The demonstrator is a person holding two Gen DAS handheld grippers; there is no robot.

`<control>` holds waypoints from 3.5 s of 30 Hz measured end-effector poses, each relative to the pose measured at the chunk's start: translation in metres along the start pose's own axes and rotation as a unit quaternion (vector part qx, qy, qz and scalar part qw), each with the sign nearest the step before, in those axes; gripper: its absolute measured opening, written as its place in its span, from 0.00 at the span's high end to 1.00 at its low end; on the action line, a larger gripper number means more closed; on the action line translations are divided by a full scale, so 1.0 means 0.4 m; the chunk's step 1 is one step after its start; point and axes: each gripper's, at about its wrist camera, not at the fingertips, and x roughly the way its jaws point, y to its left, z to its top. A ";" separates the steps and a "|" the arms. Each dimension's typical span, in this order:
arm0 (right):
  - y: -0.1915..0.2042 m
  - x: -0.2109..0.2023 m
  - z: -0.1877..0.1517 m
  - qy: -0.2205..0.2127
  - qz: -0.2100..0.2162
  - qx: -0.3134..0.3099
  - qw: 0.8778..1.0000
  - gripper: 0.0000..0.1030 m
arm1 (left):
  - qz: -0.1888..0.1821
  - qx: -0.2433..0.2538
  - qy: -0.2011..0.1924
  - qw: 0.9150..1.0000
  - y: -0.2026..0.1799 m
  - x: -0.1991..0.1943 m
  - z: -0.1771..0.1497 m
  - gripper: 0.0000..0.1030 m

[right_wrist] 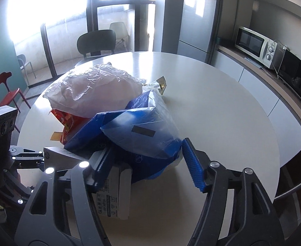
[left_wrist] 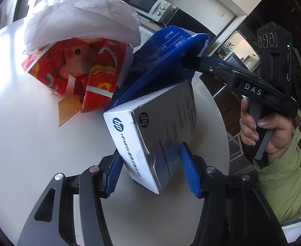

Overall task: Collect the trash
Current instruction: 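Grasp the white HP box with the left tool while the right tool grasps the blue bag, then carry the HP box and blue bag down over the wastebasket with both tools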

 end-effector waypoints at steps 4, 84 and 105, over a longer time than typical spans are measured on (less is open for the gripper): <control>0.012 0.003 0.002 0.001 0.000 -0.012 1.000 0.58 | -0.010 0.004 -0.009 1.000 -0.012 -0.019 -0.012 0.64; 0.282 -0.311 -0.650 0.062 0.015 0.099 0.993 0.97 | 0.175 -0.062 0.057 0.981 0.048 -0.291 -0.527 0.72; 0.297 0.068 -0.717 0.162 0.023 0.141 0.976 0.97 | 0.201 -0.137 0.109 0.964 0.180 -0.061 -0.519 0.72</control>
